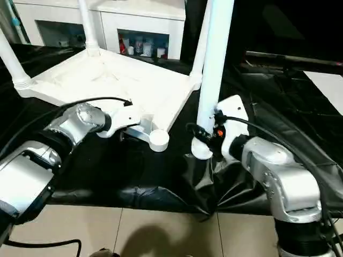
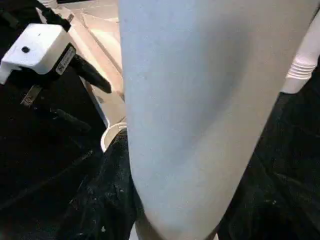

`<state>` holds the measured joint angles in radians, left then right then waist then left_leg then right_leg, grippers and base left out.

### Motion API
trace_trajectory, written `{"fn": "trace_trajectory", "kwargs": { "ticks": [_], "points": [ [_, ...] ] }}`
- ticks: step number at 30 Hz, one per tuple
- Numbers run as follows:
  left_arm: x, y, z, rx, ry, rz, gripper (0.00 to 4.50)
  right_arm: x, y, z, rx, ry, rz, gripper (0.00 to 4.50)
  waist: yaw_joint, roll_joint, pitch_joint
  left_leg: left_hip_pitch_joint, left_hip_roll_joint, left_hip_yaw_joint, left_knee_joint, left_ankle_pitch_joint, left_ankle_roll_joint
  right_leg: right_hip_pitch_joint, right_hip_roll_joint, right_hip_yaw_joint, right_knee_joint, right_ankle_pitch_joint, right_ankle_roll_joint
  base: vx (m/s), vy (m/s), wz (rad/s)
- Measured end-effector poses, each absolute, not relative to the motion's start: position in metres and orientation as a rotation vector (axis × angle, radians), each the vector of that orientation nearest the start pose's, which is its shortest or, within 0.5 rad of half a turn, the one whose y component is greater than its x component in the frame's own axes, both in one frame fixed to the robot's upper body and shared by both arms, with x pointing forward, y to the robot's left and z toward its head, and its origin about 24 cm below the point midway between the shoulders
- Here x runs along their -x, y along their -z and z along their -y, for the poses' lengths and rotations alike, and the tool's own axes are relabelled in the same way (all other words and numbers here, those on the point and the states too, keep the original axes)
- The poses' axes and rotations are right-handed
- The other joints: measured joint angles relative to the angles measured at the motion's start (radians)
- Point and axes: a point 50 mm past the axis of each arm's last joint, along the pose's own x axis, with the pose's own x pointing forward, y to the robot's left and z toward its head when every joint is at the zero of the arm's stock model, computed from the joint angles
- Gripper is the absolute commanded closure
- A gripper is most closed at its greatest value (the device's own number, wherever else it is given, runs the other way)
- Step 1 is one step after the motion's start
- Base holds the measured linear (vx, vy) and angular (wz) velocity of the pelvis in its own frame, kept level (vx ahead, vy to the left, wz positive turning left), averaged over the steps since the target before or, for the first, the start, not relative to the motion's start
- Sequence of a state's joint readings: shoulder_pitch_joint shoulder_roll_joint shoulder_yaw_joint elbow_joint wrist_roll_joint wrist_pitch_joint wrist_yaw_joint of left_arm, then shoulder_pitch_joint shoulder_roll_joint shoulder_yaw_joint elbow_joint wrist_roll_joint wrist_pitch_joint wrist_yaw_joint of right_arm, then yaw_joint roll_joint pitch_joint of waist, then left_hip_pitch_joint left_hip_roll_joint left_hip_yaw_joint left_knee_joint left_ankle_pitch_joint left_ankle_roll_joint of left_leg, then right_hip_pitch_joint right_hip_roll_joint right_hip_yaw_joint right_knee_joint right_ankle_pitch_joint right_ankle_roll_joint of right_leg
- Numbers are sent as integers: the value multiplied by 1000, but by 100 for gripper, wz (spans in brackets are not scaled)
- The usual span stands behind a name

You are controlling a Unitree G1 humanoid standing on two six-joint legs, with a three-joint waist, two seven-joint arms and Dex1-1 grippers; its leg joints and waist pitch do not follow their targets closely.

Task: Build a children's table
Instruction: Insert table leg to table base

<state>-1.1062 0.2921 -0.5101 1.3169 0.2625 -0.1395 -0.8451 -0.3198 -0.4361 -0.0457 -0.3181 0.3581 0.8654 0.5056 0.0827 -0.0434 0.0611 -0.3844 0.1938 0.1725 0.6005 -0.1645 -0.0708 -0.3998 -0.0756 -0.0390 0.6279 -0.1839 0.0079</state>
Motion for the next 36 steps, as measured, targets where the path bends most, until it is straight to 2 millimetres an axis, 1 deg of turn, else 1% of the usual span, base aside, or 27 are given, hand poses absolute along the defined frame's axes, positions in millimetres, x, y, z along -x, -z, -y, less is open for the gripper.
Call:
{"fn": "trace_trajectory", "kwargs": {
  "ticks": [2,4,5,6,7,9,11,12,13,14,18,21,23,25,28,29,31,33,34,36],
  "points": [
    [-384,-86,-129,-908,1049,-544,98,-280,-133,171,73,-609,-278,266,0,0,0,0,0,0,0,0,0,0,0,0,0,0,0,0,0,0],
    [-384,-88,-128,-905,1068,-548,101,-280,-133,170,73,-609,-278,266,0,0,0,0,0,0,0,0,0,0,0,0,0,0,0,0,0,0],
    [-384,-88,-128,-906,1083,-550,124,-280,-133,170,71,-609,-279,266,0,0,0,0,0,0,0,0,0,0,0,0,0,0,0,0,0,0],
    [-383,-90,-127,-901,1111,-553,124,-280,-133,170,71,-608,-280,266,0,0,0,0,0,0,0,0,0,0,0,0,-1,0,0,0,0,0],
    [-382,-91,-126,-896,1129,-556,136,-280,-133,171,71,-605,-280,266,0,0,0,0,0,0,0,0,1,0,0,0,-1,0,0,0,0,0],
    [-381,-92,-124,-889,1177,-575,136,-280,-132,171,71,-603,-284,266,-1,1,-1,0,0,0,0,-1,1,1,0,0,-2,0,0,0,0,0],
    [-380,-93,-124,-894,1203,-590,163,-280,-132,171,70,-603,-289,266,0,2,-1,0,0,1,0,-1,1,1,0,0,-2,0,0,0,0,0],
    [-380,-93,-124,-895,1210,-595,163,-280,-132,171,70,-603,-289,266,0,2,-1,1,0,1,0,-1,1,1,0,0,-2,0,0,0,0,0],
    [-379,-94,-125,-894,1221,-604,176,-280,-132,171,70,-603,-289,266,0,2,-1,1,0,1,0,-1,1,1,0,0,-2,0,0,0,0,0],
    [-379,-95,-126,-896,1243,-621,176,-280,-132,171,71,-602,-289,266,0,2,-1,1,0,1,0,-1,1,1,0,0,-2,0,0,0,0,0],
    [-375,-99,-127,-915,1328,-705,209,-280,-133,174,83,-598,-288,266,3,5,-3,1,0,1,0,-1,1,2,0,0,-3,0,0,0,0,0],
    [-373,-100,-127,-907,1371,-745,224,-283,-135,176,95,-591,-278,266,3,7,-4,2,0,1,0,-1,2,2,-1,0,-2,0,0,0,0,0],
    [-372,-100,-125,-905,1388,-755,248,-285,-137,176,101,-591,-269,266,4,7,-4,2,0,1,-1,-1,2,2,-1,0,-2,0,0,0,0,0],
    [-373,-100,-121,-917,1383,-756,253,-286,-139,175,104,-593,-255,266,4,8,-4,2,0,1,-1,-1,2,2,-1,0,-2,0,0,0,0,0],
    [-373,-94,-116,-910,1340,-749,287,-287,-138,176,103,-589,-254,266,5,9,-4,2,0,1,0,-1,2,2,-1,0,-2,0,0,0,0,0],
    [-372,-91,-115,-904,1331,-753,287,-287,-137,176,103,-587,-256,266,5,9,-4,2,0,1,0,-1,2,2,-1,0,-2,0,-1,0,0,0],
    [-371,-87,-116,-902,1312,-756,306,-288,-136,175,108,-588,-253,266,3,10,-3,2,0,1,-1,-1,2,2,-1,0,-2,0,-1,0,0,0],
    [-371,-86,-114,-904,1302,-764,323,-288,-135,174,105,-588,-252,266,3,14,-4,2,0,1,-1,-1,2,2,-1,0,-2,0,-1,0,0,0],
    [-371,-86,-114,-906,1296,-764,323,-289,-135,174,105,-589,-251,266,3,15,-5,2,0,1,-1,-1,2,2,-1,0,-3,0,-1,0,0,0],
    [-370,-84,-112,-908,1280,-759,337,-289,-134,173,102,-588,-247,266,1,20,-7,2,0,1,-1,-1,2,2,-1,0,-3,0,-1,0,0,0]
  ]
}}
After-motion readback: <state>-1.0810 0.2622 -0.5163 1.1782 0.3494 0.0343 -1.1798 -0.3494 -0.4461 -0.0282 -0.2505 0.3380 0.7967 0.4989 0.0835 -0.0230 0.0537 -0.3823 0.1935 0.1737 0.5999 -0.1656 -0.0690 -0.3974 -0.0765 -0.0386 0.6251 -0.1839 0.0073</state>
